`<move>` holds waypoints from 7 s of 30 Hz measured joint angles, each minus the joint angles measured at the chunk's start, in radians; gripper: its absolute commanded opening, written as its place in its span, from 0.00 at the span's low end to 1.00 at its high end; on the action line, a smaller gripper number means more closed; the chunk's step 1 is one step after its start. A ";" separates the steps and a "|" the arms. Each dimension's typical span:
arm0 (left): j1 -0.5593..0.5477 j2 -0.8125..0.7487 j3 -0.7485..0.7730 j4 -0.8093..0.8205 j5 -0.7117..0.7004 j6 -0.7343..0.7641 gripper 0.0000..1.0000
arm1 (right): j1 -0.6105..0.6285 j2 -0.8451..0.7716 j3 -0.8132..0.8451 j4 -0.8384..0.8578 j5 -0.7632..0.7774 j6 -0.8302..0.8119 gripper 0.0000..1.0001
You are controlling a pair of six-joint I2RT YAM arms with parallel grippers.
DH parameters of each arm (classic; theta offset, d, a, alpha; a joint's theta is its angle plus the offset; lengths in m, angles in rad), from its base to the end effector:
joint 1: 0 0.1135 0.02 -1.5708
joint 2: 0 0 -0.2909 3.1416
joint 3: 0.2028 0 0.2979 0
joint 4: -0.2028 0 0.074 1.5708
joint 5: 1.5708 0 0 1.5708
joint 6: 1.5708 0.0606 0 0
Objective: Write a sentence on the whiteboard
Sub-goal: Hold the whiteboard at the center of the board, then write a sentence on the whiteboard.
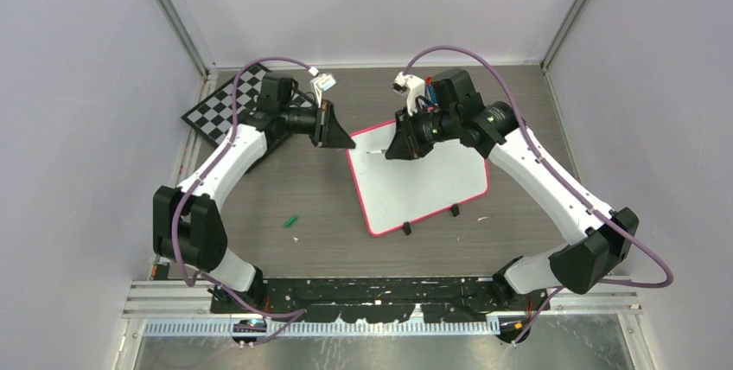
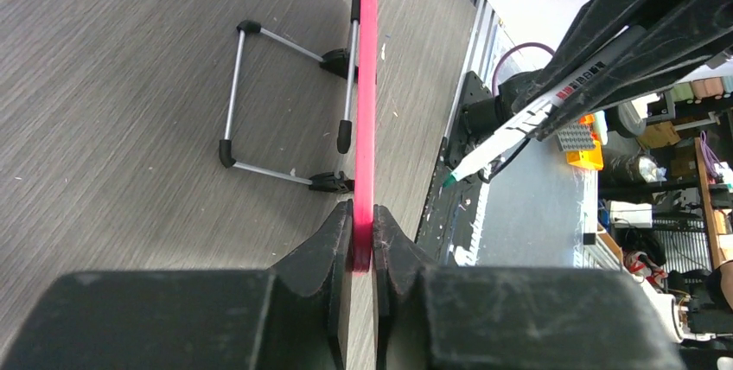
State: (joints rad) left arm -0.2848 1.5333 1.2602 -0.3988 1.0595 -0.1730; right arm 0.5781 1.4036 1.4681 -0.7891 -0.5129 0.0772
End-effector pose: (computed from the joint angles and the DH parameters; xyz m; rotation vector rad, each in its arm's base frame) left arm 0.3569 -0.1596 0.3187 0.7107 2.0668 -1.4297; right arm 0.2801 0.2183 0.3950 -0.8474 2.1979 0.9198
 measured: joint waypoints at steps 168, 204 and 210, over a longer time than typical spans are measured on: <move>0.000 0.033 -0.021 0.103 0.006 -0.032 0.00 | 0.095 0.076 -0.032 0.040 0.196 0.021 0.00; 0.000 0.031 -0.021 0.102 0.003 -0.024 0.00 | 0.053 0.037 -0.092 -0.006 0.189 -0.019 0.00; 0.000 0.031 -0.021 0.102 0.006 -0.024 0.00 | 0.053 0.024 -0.077 -0.012 0.151 -0.026 0.00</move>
State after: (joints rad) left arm -0.2852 1.5646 1.2388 -0.2966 1.0657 -0.1974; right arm 0.6308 1.4277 1.3914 -0.8013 -0.3622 0.0509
